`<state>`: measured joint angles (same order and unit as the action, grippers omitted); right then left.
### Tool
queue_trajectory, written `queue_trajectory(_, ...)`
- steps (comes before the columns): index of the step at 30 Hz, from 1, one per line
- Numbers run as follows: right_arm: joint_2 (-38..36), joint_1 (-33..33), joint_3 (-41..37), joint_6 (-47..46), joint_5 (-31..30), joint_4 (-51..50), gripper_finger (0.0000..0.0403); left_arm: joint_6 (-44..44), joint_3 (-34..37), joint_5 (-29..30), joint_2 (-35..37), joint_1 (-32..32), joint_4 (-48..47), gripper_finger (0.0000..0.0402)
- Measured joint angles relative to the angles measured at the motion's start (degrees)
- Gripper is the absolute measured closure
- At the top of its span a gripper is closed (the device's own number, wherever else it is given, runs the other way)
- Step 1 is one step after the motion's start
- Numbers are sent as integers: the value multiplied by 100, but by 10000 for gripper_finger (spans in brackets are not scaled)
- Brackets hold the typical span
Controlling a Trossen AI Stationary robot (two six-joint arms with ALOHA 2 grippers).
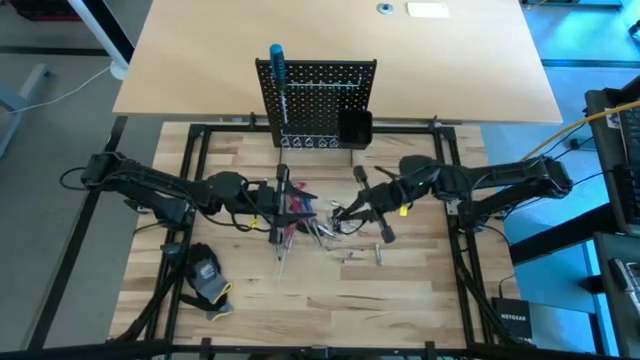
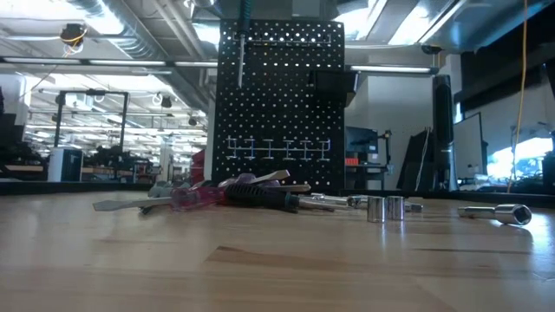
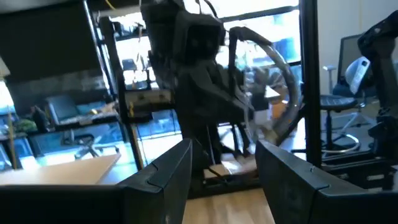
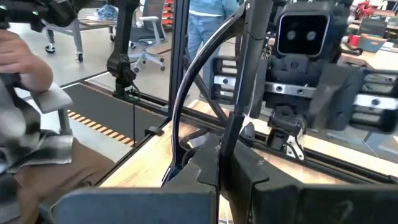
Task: Hang tools onto peg board
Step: Hang the black safety goggles on the peg board
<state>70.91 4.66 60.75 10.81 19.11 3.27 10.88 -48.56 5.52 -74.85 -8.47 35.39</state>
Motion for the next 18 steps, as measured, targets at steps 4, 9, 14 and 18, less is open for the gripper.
queue_trajectory(4, 273, -15, 0, -2, 0, 300, 389, 5, 0, -96, 0, 0, -68, 234)
queue_trajectory(9, 359, -17, 0, 0, 0, 416, 389, -27, 0, -950, -2, 0, -148, 234)
queue_trajectory(14, 369, -17, 0, 9, 0, 448, 388, -52, 1, -1023, -18, 35, -140, 234)
queue_trajectory(18, 533, -17, 0, 13, 50, 519, 388, -227, 2, -1023, -217, 120, 83, 234)
